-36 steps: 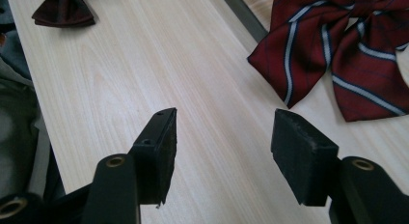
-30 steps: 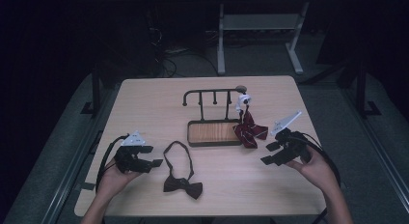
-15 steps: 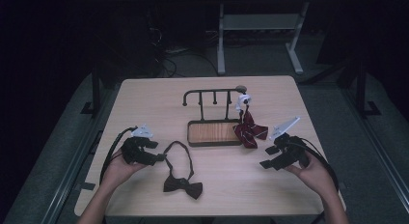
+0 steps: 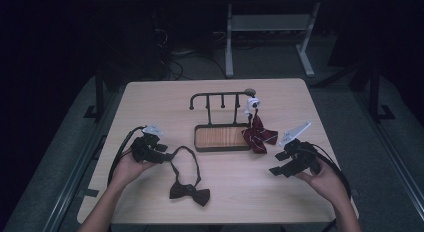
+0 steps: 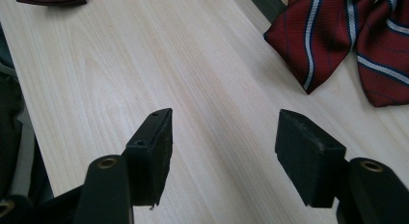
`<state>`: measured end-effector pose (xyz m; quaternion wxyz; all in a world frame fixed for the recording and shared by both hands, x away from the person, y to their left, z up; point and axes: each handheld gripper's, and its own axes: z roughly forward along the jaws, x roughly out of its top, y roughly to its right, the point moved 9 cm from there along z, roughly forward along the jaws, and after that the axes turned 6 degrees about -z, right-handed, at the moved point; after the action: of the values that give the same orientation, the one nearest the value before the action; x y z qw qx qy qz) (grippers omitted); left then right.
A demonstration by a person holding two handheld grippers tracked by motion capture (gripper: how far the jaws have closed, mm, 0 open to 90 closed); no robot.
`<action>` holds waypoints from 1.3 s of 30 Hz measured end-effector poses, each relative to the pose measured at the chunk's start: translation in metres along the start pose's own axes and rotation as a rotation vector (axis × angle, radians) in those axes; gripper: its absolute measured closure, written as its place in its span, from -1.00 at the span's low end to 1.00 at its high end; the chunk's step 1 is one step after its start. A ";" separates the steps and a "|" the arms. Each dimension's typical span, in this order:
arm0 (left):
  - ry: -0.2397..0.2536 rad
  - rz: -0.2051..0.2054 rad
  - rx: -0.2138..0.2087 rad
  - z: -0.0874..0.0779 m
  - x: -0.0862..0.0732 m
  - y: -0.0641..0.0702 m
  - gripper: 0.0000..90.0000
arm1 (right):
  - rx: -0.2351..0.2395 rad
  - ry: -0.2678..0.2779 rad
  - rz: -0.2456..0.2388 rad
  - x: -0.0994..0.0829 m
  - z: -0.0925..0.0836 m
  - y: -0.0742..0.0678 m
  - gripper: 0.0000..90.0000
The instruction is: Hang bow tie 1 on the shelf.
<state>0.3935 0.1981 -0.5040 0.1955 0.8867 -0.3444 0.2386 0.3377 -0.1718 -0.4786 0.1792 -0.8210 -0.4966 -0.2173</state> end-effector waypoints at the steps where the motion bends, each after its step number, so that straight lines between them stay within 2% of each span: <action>1: -0.005 0.003 0.005 0.001 0.000 -0.001 0.15 | 0.001 -0.001 -0.001 0.000 0.000 0.000 -0.16; 2: -0.024 0.022 0.005 0.001 0.000 -0.002 0.18 | 0.000 -0.002 -0.002 0.000 0.000 0.000 -0.16; 3: -0.014 0.007 0.002 0.004 0.002 -0.001 0.21 | 0.001 -0.002 -0.003 0.000 0.001 0.000 -0.16; 4: -0.032 0.031 0.002 0.005 0.002 -0.003 0.26 | 0.000 -0.002 -0.007 0.000 0.001 0.000 -0.16; 6: -0.040 0.033 0.006 0.007 0.002 -0.004 0.31 | 0.001 -0.001 -0.009 0.001 0.000 0.000 -0.16; 9: -0.077 0.039 0.015 0.015 -0.002 -0.005 0.39 | 0.001 0.000 -0.015 0.001 0.000 -0.001 -0.16; 10: -0.077 0.027 0.022 0.017 -0.002 -0.004 0.42 | 0.003 -0.001 -0.016 0.001 0.000 -0.002 -0.16; 11: -0.094 0.046 0.027 0.018 -0.003 -0.006 0.43 | 0.002 0.000 -0.017 0.002 0.001 -0.002 -0.15; 15: -0.098 0.051 0.037 0.020 -0.003 -0.006 0.51 | 0.005 0.000 -0.021 0.002 0.000 -0.003 -0.14; 24: -0.125 0.080 0.076 0.022 -0.003 -0.008 0.93 | 0.009 0.003 -0.027 0.004 0.000 -0.004 -0.11; 30: -0.139 0.089 0.071 0.021 -0.002 -0.008 1.00 | 0.010 0.010 -0.033 0.004 0.000 -0.004 -0.11; 33: -0.113 0.092 0.047 0.015 0.004 -0.004 1.00 | 0.019 0.019 -0.025 0.004 -0.001 -0.004 -0.08; 37: -0.103 0.106 0.026 0.009 0.008 -0.001 1.00 | 0.023 0.023 -0.024 0.003 -0.001 -0.004 -0.08; 39: -0.096 0.089 0.013 0.004 0.010 0.001 1.00 | 0.026 0.029 -0.026 0.003 -0.002 -0.004 -0.07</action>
<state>0.4004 0.1898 -0.5013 0.1623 0.8822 -0.3910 0.2062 0.3354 -0.1687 -0.4753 0.1942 -0.8088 -0.5076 -0.2247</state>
